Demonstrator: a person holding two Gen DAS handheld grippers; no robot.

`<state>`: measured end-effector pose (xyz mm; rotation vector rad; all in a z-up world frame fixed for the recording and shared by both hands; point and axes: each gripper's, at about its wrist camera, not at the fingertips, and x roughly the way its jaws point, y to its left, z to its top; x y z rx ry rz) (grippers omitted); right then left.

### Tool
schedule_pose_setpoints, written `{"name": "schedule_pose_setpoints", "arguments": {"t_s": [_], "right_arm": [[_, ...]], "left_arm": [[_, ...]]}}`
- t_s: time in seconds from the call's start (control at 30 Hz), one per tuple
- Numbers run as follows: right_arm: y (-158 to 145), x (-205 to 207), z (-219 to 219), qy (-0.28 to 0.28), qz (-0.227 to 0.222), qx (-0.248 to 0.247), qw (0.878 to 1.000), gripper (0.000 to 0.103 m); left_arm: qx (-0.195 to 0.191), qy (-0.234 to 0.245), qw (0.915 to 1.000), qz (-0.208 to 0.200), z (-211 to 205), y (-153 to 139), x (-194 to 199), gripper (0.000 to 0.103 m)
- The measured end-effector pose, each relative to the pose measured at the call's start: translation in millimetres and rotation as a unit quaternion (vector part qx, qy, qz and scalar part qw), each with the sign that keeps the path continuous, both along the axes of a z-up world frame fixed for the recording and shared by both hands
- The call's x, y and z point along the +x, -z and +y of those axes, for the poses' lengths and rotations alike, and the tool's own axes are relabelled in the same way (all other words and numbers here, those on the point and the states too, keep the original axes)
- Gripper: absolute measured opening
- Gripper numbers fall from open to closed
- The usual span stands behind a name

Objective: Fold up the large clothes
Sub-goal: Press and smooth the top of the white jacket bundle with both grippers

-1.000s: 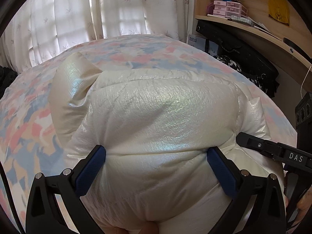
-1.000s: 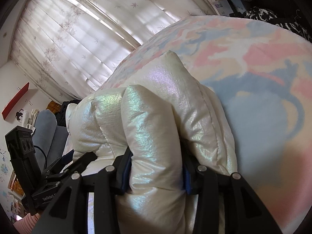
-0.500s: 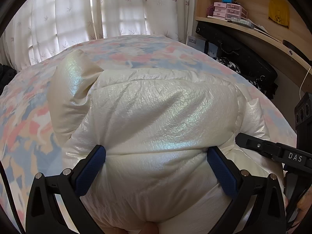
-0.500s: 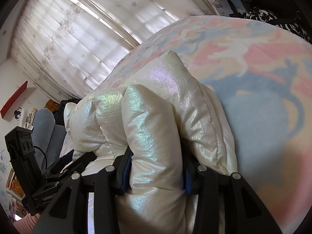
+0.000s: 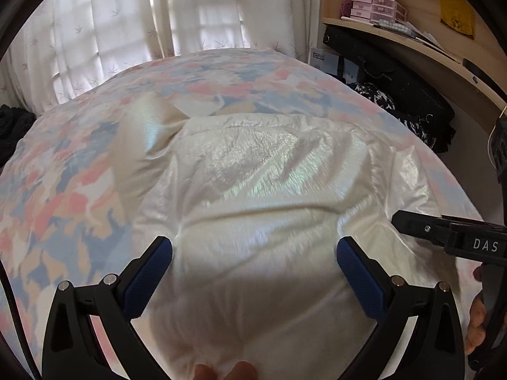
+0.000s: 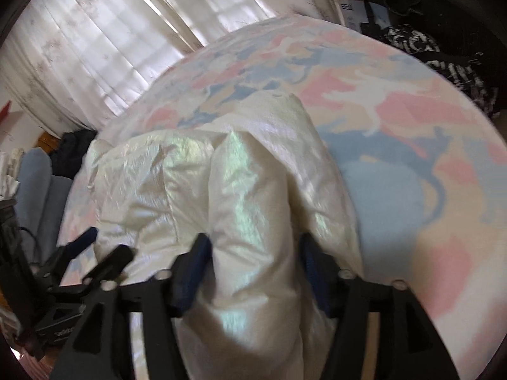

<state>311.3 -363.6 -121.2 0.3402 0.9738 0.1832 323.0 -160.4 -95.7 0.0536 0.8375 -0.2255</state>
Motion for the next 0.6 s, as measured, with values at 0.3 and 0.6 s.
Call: {"name": "schedule_pose_setpoints", "arguments": {"t_s": [0.3,0.6], "right_arm": [[-50,-43,6,-0.03,0.007,-0.013,0.999,0.098],[-81,-70,11,-0.071,-0.022,-0.029,0.997,0.103]], "left_arm": [[0.006,0.0,0.9998,0.021,14,-35,-47,0.102],[-0.021,0.003,0.9976,0.065,28,-40,-73,0.102]]}}
